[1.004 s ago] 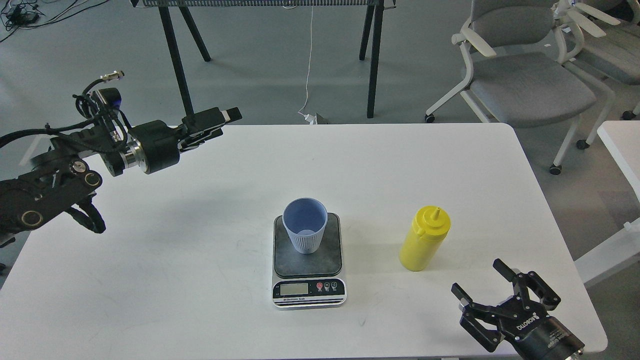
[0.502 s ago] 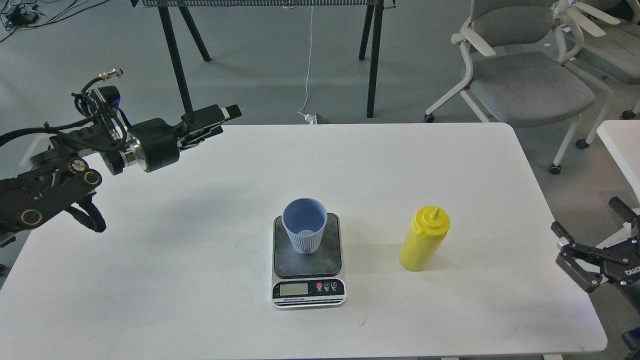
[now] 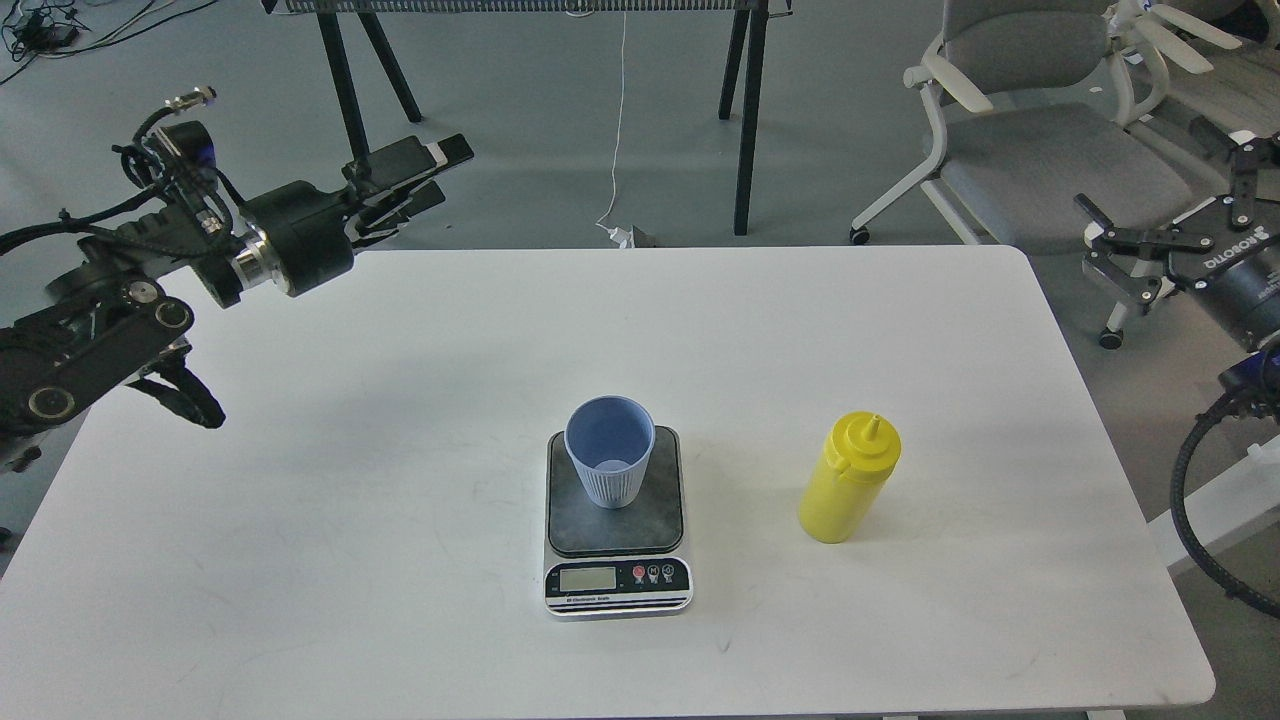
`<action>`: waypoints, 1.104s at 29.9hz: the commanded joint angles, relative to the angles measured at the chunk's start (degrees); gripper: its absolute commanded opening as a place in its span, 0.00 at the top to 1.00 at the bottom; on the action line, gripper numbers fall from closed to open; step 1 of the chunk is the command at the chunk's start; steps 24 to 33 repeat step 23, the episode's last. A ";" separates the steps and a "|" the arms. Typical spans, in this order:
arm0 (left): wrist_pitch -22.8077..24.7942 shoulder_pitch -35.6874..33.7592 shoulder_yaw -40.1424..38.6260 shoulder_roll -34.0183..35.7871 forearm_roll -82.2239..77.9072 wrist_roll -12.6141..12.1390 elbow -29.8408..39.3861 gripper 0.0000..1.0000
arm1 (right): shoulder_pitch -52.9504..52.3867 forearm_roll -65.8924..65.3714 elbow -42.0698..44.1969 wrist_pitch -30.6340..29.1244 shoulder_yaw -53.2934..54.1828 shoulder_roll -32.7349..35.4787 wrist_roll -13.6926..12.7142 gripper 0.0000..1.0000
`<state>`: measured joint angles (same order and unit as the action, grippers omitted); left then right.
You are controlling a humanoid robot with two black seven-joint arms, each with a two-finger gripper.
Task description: Pour seasoning into cup on scale with both arms
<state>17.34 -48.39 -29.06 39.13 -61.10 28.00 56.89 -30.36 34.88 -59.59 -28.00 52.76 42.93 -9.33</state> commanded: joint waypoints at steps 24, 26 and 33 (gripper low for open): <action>-2.04 3.39 -1.35 3.93 9.95 0.00 -0.82 0.02 | -5.33 -10.09 11.08 0.00 -6.35 -14.63 0.27 0.00; -2.04 3.39 -1.35 3.93 9.95 0.00 -0.82 0.02 | -5.33 -10.09 11.08 0.00 -6.35 -14.63 0.27 0.00; -2.04 3.39 -1.35 3.93 9.95 0.00 -0.82 0.02 | -5.33 -10.09 11.08 0.00 -6.35 -14.63 0.27 0.00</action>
